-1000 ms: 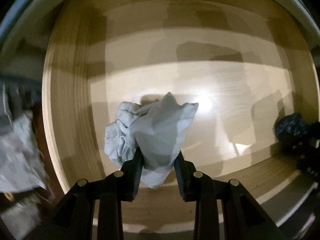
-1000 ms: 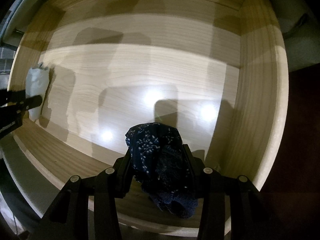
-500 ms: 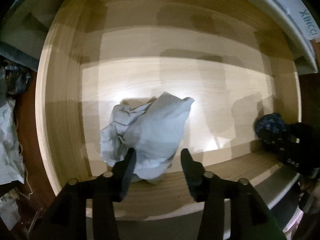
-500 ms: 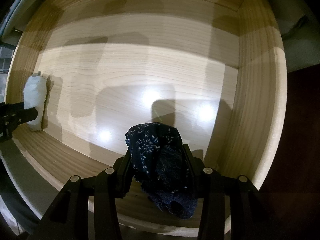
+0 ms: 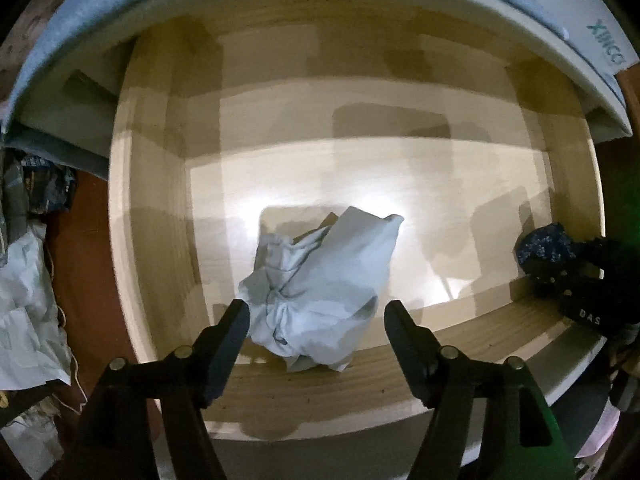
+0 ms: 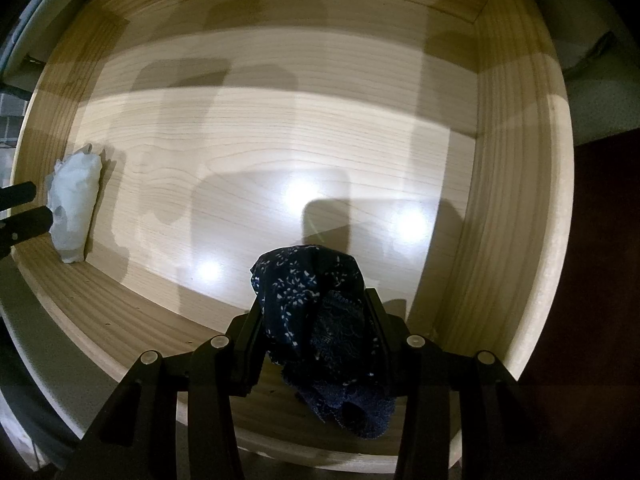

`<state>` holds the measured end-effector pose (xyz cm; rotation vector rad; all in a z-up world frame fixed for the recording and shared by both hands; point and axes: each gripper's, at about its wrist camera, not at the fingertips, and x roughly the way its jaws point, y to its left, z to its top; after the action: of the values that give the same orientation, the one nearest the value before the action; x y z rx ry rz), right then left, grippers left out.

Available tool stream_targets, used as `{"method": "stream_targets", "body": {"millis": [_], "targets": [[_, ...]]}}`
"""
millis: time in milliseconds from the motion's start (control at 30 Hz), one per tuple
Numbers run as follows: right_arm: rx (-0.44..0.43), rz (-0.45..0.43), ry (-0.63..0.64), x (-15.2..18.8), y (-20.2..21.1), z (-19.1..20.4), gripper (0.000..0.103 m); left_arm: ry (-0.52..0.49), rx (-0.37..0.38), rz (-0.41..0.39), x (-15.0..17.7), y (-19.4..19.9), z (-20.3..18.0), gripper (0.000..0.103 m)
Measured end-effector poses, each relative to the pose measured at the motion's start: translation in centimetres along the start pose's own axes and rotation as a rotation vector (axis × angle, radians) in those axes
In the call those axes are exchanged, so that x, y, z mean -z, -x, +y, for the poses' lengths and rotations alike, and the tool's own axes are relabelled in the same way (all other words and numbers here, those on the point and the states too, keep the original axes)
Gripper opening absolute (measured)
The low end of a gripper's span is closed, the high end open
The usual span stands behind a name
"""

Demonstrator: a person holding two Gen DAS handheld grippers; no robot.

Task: Take underwear out of drawer
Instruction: 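Lift the pale blue bundle with the left gripper out of the drawer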

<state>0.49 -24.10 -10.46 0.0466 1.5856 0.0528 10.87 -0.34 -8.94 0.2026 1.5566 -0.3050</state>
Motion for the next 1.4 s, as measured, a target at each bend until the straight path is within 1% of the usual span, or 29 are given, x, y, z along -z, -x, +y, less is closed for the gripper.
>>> {"method": "stream_targets", "body": {"millis": [100,200,333,500,733,867,967,1033,1067,1100,1133,1233,1400], "targets": [[0.000,0.001,0.002,0.0,0.0,0.0,0.040,0.021,0.015,0.029,-0.1,-0.6,0.5,0.072],[-0.001,-0.001,0.002,0.0,0.2,-0.1,0.040,0.015,-0.005,0.046,-0.5,-1.6,0.2,0.073],[-0.002,-0.001,0.001,0.0,0.3,0.0,0.040,0.014,-0.023,0.063,-0.9,-1.8,0.6,0.076],[-0.002,-0.001,0.000,0.0,0.3,0.0,0.041,-0.002,-0.062,0.087,-1.9,-3.4,-0.4,0.081],[-0.001,-0.001,0.000,0.0,0.2,0.0,0.041,0.011,-0.080,0.117,-3.1,-5.0,-0.5,0.081],[-0.002,0.000,0.000,0.0,0.2,0.1,0.041,0.005,-0.120,0.144,-3.6,-5.8,-0.8,0.081],[-0.002,-0.001,0.000,-0.1,0.2,0.0,0.041,0.022,-0.119,0.147,-3.7,-6.9,-1.7,0.077],[-0.003,-0.001,0.000,-0.1,0.3,0.0,0.041,0.034,-0.109,0.147,-3.8,-6.7,-1.5,0.065],[-0.003,-0.001,0.000,-0.1,0.3,0.1,0.041,0.036,-0.112,0.145,-3.7,-6.6,-1.5,0.061],[-0.003,-0.001,0.000,-0.1,0.2,0.0,0.041,0.034,-0.114,0.143,-3.6,-6.6,-1.6,0.055],[-0.003,-0.002,0.000,-0.1,0.3,0.0,0.041,0.032,-0.120,0.142,-3.4,-6.6,-1.6,0.052],[-0.003,-0.001,0.001,-0.1,0.2,0.0,0.041,0.044,-0.122,0.136,-3.1,-6.4,-1.5,0.049],[-0.003,-0.001,0.001,0.0,0.1,-0.1,0.041,0.047,-0.118,0.104,-2.3,-5.1,-1.8,0.048]]}}
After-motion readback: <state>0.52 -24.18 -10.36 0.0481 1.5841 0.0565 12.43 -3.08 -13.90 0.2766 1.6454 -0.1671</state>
